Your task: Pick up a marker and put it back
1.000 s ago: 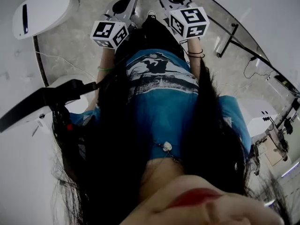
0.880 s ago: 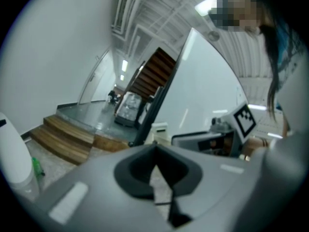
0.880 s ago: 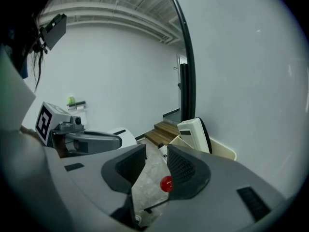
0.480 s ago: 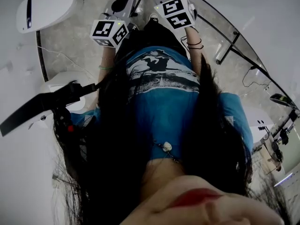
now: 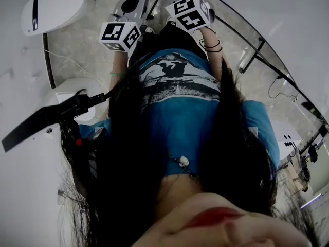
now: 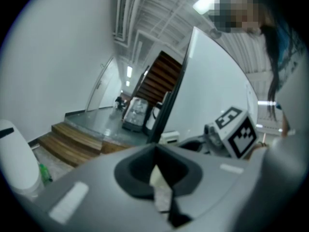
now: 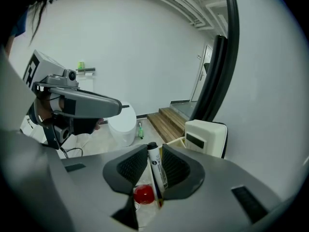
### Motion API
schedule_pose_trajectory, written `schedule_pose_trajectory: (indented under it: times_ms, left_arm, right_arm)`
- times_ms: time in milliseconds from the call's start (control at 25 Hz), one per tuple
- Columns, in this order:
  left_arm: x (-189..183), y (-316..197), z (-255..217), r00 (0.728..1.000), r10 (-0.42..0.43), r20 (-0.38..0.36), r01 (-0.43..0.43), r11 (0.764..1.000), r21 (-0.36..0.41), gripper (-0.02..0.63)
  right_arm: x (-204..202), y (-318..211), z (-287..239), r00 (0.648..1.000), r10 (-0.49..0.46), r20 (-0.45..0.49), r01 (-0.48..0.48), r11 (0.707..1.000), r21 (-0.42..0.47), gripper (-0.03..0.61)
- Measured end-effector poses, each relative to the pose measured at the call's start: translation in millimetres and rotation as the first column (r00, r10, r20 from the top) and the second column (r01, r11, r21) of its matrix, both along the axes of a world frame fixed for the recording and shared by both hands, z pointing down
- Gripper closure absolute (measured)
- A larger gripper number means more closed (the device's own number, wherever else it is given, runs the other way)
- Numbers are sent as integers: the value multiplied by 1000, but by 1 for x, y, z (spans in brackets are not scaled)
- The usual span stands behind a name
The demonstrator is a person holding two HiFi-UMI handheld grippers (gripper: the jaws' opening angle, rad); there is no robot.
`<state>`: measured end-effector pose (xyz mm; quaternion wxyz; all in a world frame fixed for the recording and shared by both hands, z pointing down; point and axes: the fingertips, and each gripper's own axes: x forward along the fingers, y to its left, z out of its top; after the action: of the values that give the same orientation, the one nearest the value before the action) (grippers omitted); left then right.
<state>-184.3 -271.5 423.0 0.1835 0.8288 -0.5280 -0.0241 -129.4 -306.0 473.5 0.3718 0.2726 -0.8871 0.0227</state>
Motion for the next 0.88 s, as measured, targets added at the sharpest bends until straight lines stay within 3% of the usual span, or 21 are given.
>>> schedule_pose_trajectory:
  times_ms: [240,440,880]
  left_arm:
    - [7,0,-2,1000,20,-4,-20,1000,5,614]
    - [9,1,-1,1000,28,-2,-28,1000,4,614]
    - [17,3,0,998,60,4,-60,998,8,614]
  right_arm:
    - [1,5,-5,1000,3,23,-3,1000,2,493]
    - [11,-2,-28,990,69,122,-73,997,30,503]
    - [44,-4,-91,911,173,375,-203,978,41,508]
